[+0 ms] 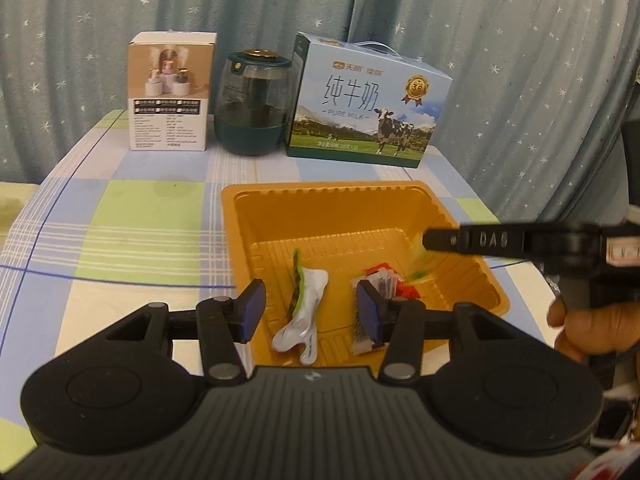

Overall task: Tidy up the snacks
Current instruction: 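Carry the nut packet and yellow candy to the tray and release both, then withdraw both open tools back toward the remaining red snacks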

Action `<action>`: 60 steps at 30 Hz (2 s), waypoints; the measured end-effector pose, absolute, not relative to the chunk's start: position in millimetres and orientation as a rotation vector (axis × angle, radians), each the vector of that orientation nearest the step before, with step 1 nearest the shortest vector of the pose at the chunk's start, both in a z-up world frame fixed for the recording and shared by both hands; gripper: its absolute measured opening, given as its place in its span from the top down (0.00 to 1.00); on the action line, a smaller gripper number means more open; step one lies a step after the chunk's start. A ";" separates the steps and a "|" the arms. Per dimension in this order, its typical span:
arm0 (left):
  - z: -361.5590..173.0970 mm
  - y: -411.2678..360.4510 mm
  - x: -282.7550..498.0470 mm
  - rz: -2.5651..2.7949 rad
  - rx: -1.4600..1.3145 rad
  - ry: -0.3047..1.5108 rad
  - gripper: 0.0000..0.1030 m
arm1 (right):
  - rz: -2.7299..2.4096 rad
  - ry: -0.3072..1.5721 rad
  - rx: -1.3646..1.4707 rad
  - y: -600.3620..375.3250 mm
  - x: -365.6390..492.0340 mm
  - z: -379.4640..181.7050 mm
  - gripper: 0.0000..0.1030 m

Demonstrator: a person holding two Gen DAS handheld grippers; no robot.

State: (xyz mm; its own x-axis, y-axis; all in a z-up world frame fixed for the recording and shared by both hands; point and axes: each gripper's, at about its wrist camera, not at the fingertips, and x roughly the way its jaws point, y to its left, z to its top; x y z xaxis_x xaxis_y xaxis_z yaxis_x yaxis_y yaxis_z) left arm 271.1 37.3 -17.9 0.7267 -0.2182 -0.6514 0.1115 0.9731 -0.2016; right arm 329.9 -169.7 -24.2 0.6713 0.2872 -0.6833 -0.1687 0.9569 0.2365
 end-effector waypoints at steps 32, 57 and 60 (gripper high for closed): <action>22.6 55.0 87.4 -0.116 -0.171 0.706 0.28 | 0.138 0.790 0.246 -212.0 97.5 13.1 0.28; 7.3 55.8 36.0 -0.134 -0.123 0.749 0.22 | 0.113 0.823 0.208 -221.4 31.3 -1.9 0.28; 4.4 55.1 38.5 -0.136 -0.119 0.758 0.22 | 0.114 0.825 0.207 -222.6 33.1 -4.8 0.28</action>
